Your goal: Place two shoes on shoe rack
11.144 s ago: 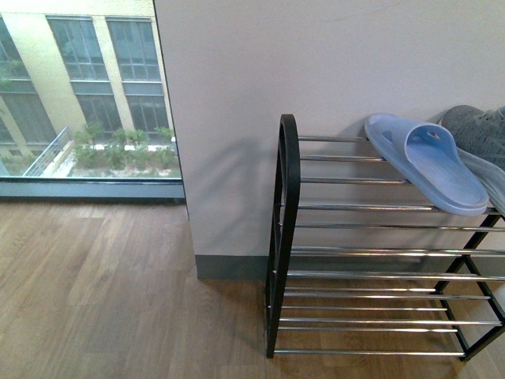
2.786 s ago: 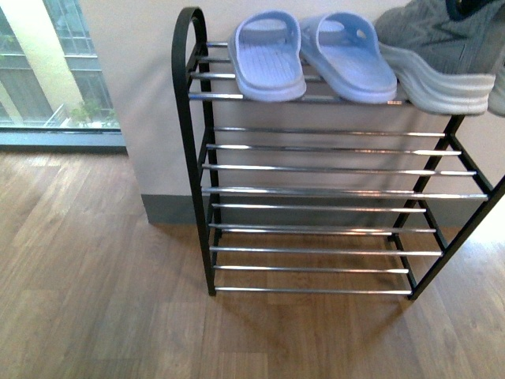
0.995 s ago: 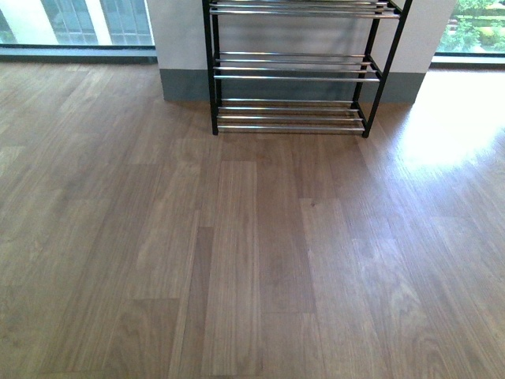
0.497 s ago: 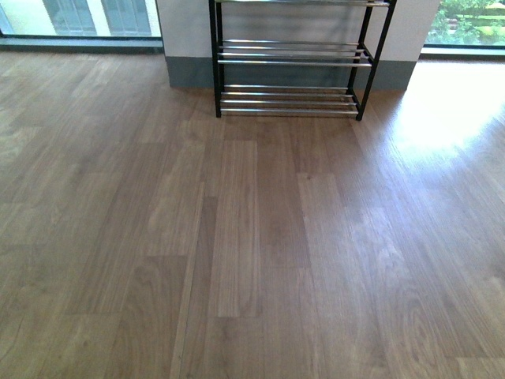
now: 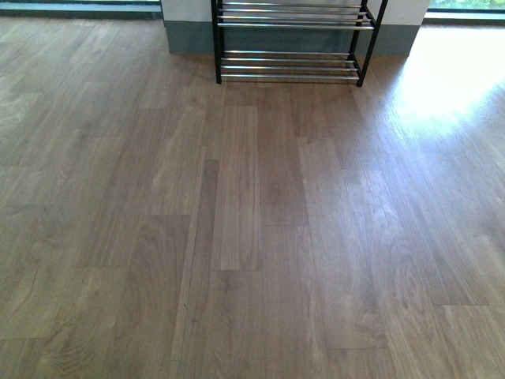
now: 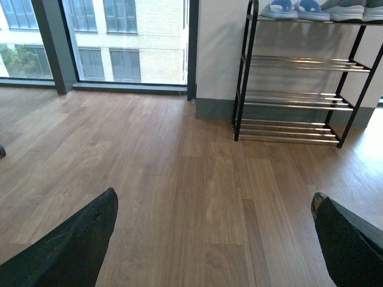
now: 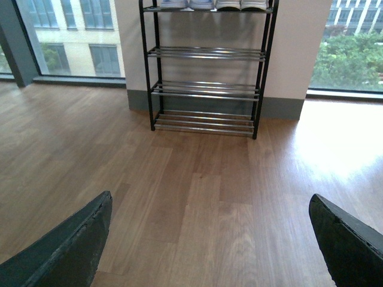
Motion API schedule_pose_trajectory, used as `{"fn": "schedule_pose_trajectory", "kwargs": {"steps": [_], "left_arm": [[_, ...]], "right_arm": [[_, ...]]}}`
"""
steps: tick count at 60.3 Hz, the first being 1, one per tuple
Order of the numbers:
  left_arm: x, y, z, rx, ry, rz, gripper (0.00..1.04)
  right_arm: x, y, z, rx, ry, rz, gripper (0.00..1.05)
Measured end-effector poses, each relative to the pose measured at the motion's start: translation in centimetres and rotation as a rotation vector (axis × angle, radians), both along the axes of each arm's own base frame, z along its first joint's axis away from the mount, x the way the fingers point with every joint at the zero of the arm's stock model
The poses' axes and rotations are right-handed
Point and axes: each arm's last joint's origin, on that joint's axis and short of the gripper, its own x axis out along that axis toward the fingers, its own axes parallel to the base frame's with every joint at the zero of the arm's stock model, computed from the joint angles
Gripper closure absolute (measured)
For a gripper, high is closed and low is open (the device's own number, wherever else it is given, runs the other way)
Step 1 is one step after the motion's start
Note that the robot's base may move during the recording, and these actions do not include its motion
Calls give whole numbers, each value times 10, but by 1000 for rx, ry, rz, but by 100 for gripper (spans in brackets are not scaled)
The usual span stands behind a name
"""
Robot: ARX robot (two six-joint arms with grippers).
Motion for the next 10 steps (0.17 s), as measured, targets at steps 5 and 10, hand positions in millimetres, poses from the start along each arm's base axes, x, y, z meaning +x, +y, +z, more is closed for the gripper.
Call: {"fn": "schedule_pose_trajectory", "kwargs": {"steps": [5, 10], "left_arm": [[0, 0, 0, 0, 0, 0, 9], [0, 0, 0, 0, 0, 0, 9]], "right_arm": [[0, 0, 0, 0, 0, 0, 9], [0, 0, 0, 0, 0, 0, 9]]}}
